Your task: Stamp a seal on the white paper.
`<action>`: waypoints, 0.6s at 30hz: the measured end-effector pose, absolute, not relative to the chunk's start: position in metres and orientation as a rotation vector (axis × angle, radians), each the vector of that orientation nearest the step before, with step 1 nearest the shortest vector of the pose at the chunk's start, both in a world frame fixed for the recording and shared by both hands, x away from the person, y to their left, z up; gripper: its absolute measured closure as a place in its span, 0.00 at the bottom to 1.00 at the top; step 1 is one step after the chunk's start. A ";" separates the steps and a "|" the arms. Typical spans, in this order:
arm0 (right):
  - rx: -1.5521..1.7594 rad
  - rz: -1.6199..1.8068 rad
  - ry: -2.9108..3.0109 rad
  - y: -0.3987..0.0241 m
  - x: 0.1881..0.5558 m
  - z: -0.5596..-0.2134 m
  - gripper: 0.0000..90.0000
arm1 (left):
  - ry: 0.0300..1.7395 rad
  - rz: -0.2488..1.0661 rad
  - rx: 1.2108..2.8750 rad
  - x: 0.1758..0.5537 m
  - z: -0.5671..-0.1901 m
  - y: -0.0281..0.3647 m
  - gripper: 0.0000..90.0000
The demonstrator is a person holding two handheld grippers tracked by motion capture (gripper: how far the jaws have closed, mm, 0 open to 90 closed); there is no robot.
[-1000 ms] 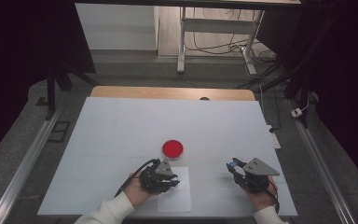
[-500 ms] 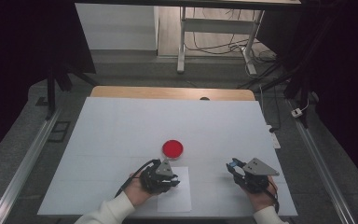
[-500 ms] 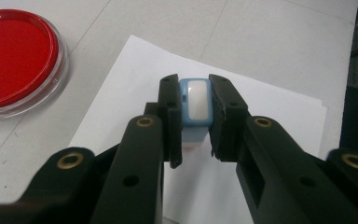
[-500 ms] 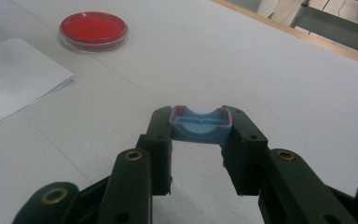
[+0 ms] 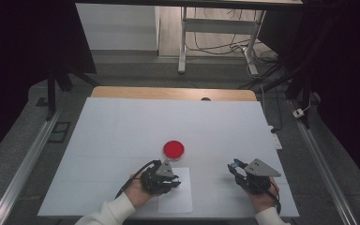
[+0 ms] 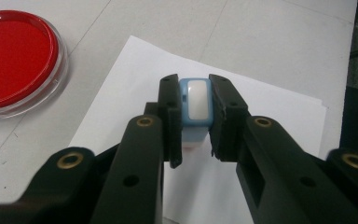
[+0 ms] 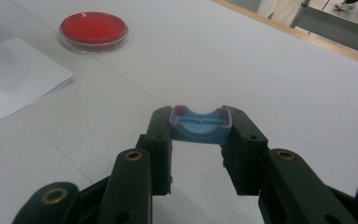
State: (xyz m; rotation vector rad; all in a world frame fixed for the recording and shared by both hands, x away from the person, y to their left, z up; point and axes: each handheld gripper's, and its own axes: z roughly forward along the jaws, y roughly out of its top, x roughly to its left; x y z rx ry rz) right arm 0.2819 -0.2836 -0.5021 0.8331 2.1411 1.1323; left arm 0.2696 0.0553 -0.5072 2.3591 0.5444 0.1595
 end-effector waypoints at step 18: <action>0.836 1.133 2.142 -0.285 0.283 -0.503 0.71 | 0.536 0.157 2.333 0.270 -0.505 0.059 0.84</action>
